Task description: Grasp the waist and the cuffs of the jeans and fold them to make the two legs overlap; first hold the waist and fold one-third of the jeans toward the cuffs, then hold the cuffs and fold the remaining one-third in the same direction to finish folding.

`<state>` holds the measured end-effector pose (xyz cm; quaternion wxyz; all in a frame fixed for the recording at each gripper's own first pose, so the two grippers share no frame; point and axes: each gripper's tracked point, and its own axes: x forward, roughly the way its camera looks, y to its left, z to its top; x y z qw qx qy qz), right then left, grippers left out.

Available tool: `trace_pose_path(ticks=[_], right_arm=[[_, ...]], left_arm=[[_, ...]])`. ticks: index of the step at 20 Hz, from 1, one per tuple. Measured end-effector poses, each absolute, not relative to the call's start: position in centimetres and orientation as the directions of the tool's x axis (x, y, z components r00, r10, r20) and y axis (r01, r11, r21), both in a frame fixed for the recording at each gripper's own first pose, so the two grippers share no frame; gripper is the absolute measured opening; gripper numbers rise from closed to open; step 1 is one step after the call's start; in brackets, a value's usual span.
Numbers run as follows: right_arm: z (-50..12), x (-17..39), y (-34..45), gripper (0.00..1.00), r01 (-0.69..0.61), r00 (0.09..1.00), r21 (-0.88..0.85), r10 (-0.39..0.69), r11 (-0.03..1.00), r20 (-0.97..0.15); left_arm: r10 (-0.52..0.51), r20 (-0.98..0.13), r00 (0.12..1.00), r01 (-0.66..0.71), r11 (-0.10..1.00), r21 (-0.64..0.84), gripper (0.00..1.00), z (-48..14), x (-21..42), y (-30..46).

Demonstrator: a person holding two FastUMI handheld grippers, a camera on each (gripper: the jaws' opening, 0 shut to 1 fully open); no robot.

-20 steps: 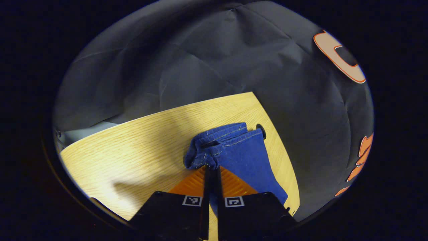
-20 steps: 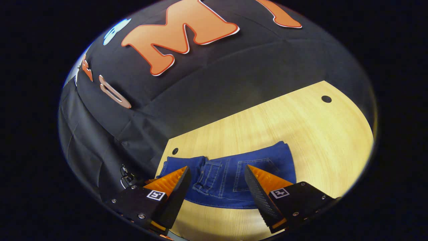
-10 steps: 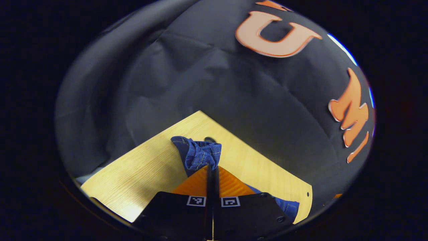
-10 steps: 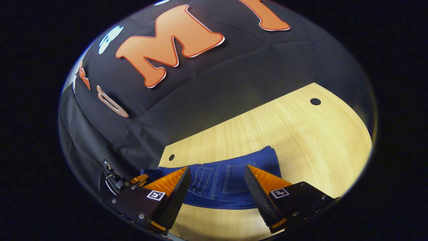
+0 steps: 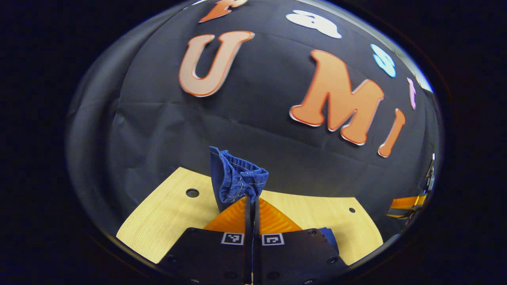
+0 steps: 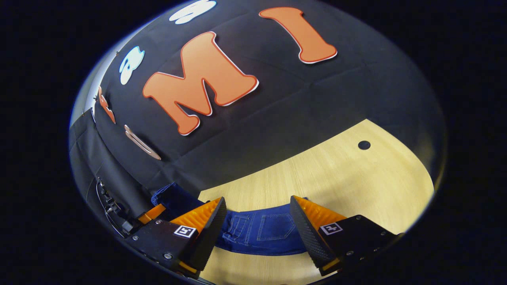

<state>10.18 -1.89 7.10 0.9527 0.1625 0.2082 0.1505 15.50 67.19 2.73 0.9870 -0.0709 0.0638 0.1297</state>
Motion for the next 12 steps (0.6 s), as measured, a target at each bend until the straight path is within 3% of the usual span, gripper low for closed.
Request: trace_pose_path(ticks=[4,7,10,12], right_arm=[[9.2,10.3,-7.0,0.98,-0.201,0.903,0.301,0.296,0.932,-0.311],[9.8,9.6,-11.0,0.98,-0.168,0.918,0.288,0.256,0.943,-0.302],[9.1,9.2,-14.5,0.98,-0.114,0.926,0.282,0.205,0.953,-0.318],[7.9,8.8,-16.8,0.98,-0.08,0.924,0.249,0.165,0.965,-0.344]], left_arm=[[0.115,-0.178,0.977,-0.129,0.989,-0.07,0.02,0.7,20.6,55.7],[0.001,-0.277,0.961,-0.025,0.996,-0.086,0.02,-5.4,25.2,46.4],[0.001,-0.404,0.915,0.012,1.0,0.029,0.02,-13.8,27.0,40.6],[0.064,-0.467,0.882,-0.004,0.992,0.128,0.02,-19.4,27.5,39.4]])
